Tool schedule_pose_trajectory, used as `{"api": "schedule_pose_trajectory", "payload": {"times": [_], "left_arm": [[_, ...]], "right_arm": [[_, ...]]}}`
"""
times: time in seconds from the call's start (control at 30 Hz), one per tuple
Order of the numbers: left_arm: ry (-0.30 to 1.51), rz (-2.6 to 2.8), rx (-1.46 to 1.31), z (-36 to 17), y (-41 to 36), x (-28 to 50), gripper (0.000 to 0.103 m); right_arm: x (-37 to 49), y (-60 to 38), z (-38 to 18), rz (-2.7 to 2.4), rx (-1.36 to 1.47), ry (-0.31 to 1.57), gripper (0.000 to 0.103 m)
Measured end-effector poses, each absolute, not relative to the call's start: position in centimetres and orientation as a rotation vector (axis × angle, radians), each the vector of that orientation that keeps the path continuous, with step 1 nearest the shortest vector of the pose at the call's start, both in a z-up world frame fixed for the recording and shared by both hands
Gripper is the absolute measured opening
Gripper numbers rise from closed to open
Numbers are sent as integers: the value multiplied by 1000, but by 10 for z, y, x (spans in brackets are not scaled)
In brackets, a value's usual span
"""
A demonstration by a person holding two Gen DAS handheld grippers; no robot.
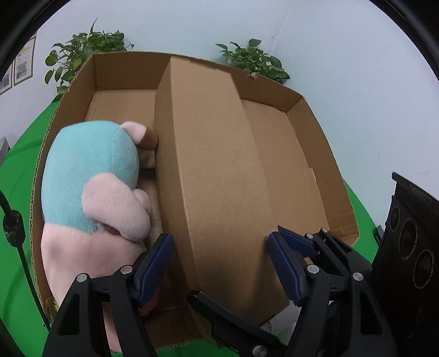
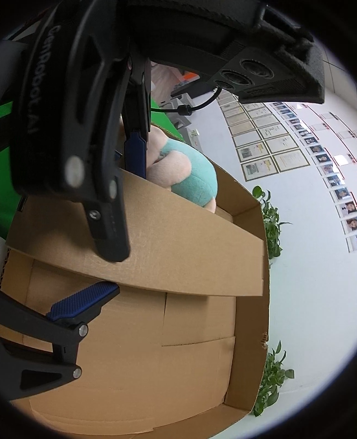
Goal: Organize objects
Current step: 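Lower the brown box into the tray beside the plush pig with both grippers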
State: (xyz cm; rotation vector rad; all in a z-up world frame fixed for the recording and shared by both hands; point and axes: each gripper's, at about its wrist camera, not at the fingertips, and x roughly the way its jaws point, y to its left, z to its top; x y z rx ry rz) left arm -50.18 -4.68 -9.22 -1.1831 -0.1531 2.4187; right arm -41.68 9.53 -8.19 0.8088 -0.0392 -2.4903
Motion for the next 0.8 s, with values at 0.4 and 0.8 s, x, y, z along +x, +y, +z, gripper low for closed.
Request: {"api": "schedule_pose_trajectory", "payload": {"times": [0.4,0.8], "left_arm": [[-162,2445,-1134,-79,-66,-476,70],[-173,2547,-991,-43,-99,-459,69]], "right_arm": [[-413,104,-71,-2410,811,-3,89],[-455,144,-60,-2451,886,-174,62]]}}
